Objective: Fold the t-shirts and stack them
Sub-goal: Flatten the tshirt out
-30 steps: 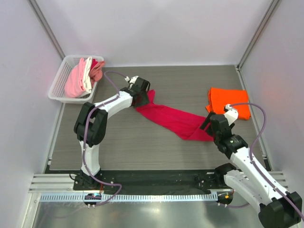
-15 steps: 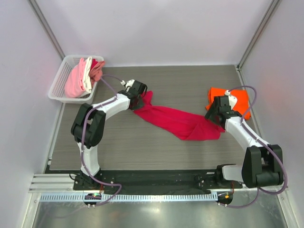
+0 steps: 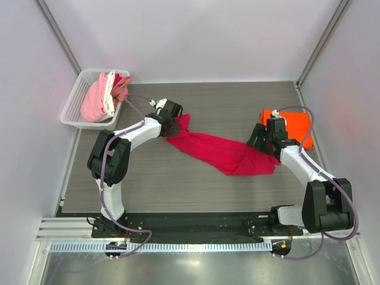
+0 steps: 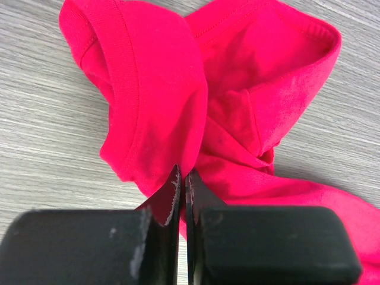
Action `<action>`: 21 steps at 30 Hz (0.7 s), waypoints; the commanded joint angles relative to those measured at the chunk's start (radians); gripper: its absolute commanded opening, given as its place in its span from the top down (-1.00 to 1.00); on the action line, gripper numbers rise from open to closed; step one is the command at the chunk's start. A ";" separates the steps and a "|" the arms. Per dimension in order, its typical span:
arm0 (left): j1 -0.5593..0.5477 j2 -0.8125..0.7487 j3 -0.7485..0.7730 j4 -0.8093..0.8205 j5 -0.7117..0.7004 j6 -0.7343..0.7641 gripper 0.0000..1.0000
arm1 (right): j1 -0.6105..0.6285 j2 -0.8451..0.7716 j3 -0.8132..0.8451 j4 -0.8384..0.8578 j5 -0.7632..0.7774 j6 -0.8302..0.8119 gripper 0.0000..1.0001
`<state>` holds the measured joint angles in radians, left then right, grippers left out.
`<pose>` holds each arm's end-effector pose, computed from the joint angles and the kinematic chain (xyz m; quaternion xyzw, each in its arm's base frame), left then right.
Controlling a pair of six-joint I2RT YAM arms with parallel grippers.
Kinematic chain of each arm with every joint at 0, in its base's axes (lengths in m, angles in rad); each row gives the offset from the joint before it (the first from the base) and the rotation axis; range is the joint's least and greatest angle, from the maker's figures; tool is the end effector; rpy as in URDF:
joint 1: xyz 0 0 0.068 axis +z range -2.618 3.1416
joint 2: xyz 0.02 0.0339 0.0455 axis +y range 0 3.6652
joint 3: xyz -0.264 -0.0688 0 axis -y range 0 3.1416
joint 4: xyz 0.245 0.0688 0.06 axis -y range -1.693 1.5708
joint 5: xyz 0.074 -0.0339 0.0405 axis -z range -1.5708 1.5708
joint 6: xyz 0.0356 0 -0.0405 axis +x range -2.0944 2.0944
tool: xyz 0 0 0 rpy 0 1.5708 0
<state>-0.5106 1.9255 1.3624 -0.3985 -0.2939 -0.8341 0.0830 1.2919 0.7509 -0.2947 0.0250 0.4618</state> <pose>0.3651 -0.1927 0.1924 -0.1953 0.9243 -0.0755 0.3191 0.2609 0.0208 0.2113 0.1801 0.9156 0.0854 0.3492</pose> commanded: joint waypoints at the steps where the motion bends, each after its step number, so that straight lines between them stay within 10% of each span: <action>1: 0.006 -0.031 0.004 0.035 0.002 -0.008 1.00 | 0.000 0.032 0.016 0.028 -0.050 -0.028 -0.44; 7: 0.004 -0.033 0.000 0.036 -0.001 -0.007 1.00 | 0.000 0.118 0.059 0.012 -0.092 -0.037 -0.22; 13: 0.006 -0.034 0.001 0.035 0.001 -0.008 1.00 | 0.001 0.127 0.084 0.003 -0.140 -0.042 0.94; 21: 0.102 -0.004 0.093 -0.031 0.065 -0.030 1.00 | 0.001 0.049 0.276 -0.090 -0.142 -0.015 0.98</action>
<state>-0.4808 1.9266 1.3735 -0.4065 -0.2726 -0.8440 0.0830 1.3994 0.8848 -0.3691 -0.0963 0.4297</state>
